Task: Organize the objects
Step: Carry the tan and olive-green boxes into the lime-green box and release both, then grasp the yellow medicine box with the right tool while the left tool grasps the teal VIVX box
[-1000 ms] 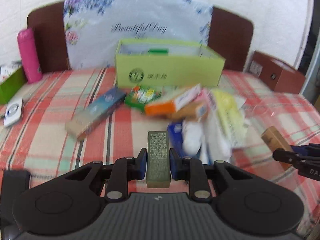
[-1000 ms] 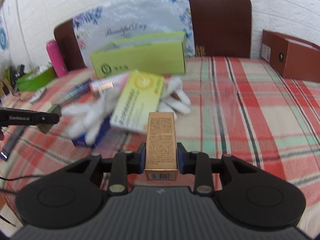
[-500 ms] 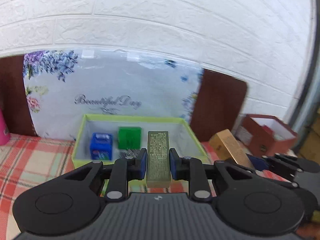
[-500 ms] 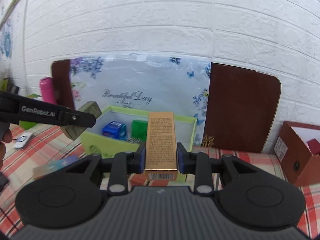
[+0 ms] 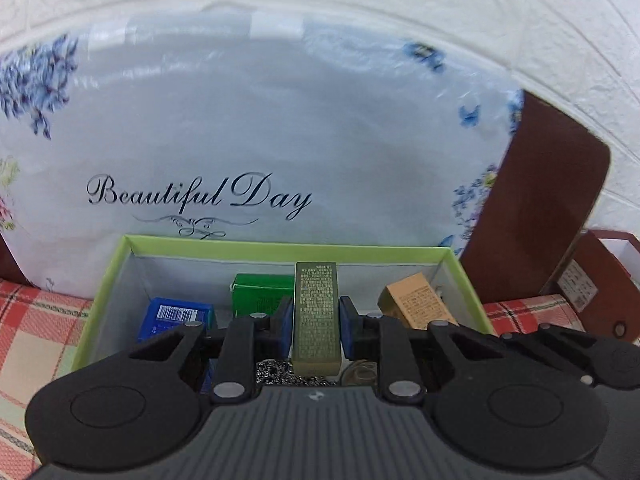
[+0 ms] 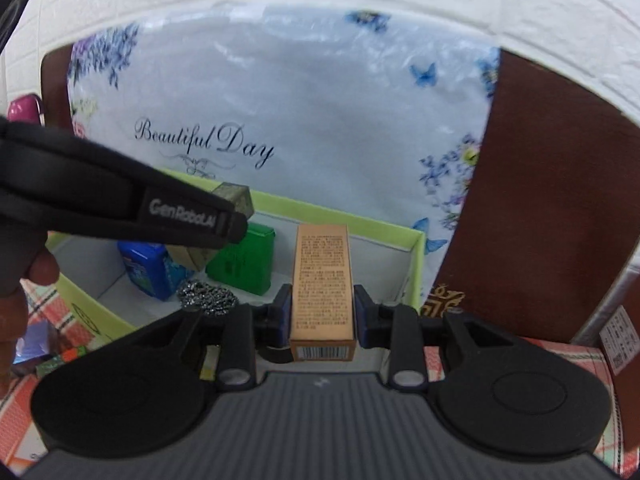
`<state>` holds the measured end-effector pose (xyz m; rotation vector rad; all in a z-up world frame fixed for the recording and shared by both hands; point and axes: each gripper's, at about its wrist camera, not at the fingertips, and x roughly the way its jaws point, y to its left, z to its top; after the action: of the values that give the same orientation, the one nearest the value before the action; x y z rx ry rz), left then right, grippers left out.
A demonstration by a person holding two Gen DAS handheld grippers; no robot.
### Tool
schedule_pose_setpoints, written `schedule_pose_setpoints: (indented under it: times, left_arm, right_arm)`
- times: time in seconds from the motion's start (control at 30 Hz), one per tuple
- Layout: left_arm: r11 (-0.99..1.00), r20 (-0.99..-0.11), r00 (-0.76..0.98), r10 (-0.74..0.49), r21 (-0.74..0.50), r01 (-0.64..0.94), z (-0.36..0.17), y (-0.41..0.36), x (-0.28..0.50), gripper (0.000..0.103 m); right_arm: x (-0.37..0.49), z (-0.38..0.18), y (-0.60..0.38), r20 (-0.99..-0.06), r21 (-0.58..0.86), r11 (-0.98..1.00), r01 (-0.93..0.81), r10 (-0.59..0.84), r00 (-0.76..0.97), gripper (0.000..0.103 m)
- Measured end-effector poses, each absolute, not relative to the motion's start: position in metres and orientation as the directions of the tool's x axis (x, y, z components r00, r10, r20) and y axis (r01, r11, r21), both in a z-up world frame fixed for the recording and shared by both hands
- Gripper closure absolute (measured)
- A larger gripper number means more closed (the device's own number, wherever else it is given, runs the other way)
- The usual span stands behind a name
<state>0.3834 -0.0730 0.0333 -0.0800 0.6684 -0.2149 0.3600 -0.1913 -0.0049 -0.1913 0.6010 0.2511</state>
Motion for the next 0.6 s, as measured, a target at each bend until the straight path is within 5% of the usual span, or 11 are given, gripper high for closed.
schedule_pose_setpoints:
  times: [0.1,0.13,0.17,0.23,0.4,0.6]
  left_arm:
    - [0.975,-0.601,0.768,-0.221,-0.146,0.167,0.026,-0.071,0.39,0.079]
    - [0.974,-0.595,0.771,-0.225,-0.159,0.162,0.025,-0.07,0.391,0.07]
    - [0.972,-0.592,0.773,-0.23,-0.172,0.158,0.024,-0.068,0.391,0.044]
    - [0.976,-0.572,0.795,-0.204,-0.177,0.123,0.026,-0.064,0.387,0.018]
    - [0.973,-0.484,0.849,-0.212,-0.187,0.136,0.05,-0.05,0.357,0.018]
    - [0.982,-0.399,0.902,-0.165,-0.155,0.111,0.077,-0.046,0.291,0.013]
  right_arm:
    - [0.371,-0.014,-0.188,-0.595,-0.112,0.949,-0.295,0.174,0.785,0.073]
    - [0.375,-0.017,-0.188,-0.601,-0.105,0.947,-0.305,0.184,0.778,0.072]
    - [0.378,-0.019,-0.188,-0.606,-0.098,0.945,-0.311,0.191,0.772,0.068]
    - [0.377,-0.02,-0.189,-0.594,-0.105,0.947,-0.303,0.184,0.783,0.043]
    - [0.342,0.011,-0.206,-0.471,-0.115,0.95,-0.289,0.204,0.858,0.002]
    - [0.274,0.046,-0.22,-0.354,-0.077,0.973,-0.22,0.179,0.918,0.0]
